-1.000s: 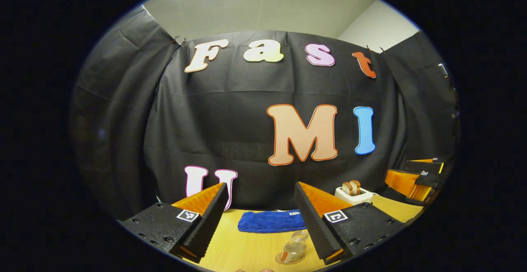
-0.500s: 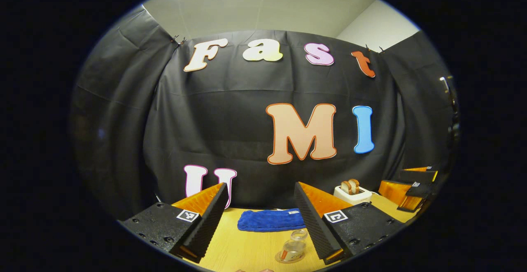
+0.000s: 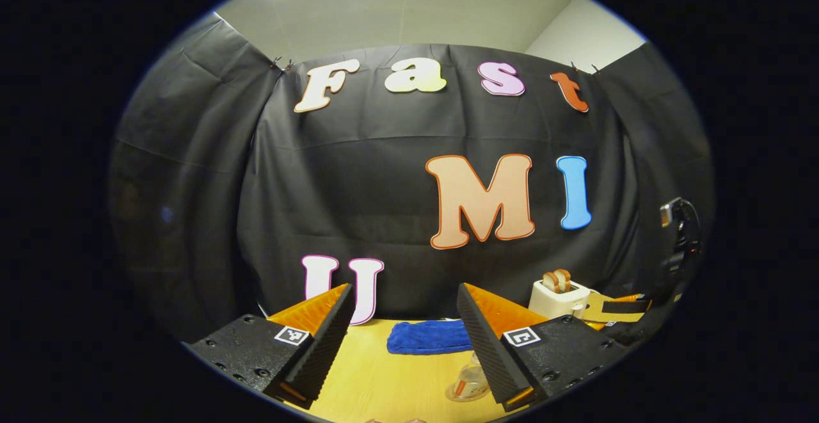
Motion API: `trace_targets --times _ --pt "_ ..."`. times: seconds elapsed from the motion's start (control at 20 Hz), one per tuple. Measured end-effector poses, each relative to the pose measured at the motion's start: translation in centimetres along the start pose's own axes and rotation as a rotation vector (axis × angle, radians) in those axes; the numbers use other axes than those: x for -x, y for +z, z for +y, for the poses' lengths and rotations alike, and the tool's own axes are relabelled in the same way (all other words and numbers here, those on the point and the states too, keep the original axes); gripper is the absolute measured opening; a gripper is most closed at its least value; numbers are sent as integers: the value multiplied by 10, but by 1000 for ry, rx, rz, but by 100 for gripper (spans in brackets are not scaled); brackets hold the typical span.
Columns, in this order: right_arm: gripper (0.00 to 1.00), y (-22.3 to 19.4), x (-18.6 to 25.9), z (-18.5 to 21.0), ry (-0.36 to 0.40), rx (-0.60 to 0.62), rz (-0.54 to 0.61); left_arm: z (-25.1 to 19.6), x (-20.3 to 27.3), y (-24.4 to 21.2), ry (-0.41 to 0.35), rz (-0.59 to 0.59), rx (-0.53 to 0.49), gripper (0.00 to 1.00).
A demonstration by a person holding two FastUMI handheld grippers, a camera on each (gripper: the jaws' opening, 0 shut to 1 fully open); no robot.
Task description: Open the teacup lid with one hand, grasp the water bottle and pour water into the teacup with the other hand; after pouring, place the water bottle on the coaster and then close the teacup lid.
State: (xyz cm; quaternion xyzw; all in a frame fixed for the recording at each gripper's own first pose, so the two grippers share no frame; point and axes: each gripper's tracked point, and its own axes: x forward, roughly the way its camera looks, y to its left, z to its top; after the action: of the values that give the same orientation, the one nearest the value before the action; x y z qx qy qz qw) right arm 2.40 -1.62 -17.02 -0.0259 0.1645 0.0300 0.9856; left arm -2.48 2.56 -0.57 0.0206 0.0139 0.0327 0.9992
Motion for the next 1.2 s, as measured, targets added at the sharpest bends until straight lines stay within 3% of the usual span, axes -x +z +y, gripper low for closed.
trace_targets --times 0.25,0.3,0.35,0.55,0.65,0.85,0.95,1.2 --pt "98 -50 -24 0 2 -29 119 11 1 -8 28 26 -15 94" --pt "94 -59 -28 -1 2 -27 141 13 2 -8 34 31 -19 93" --pt "94 -66 -32 1 5 -24 155 16 3 -10 41 35 -24 90" --pt "97 -88 -43 7 24 0 201 24 5 -11 61 43 -41 94" --pt "93 -96 -48 11 32 13 219 27 7 -11 69 46 -46 96" --pt "71 -113 -51 13 35 35 260 33 9 -10 84 45 -54 94" --pt "65 -121 -52 12 30 45 280 34 12 -11 89 48 -55 93" --pt "65 -129 -52 11 25 52 288 34 15 -15 88 62 -59 94"
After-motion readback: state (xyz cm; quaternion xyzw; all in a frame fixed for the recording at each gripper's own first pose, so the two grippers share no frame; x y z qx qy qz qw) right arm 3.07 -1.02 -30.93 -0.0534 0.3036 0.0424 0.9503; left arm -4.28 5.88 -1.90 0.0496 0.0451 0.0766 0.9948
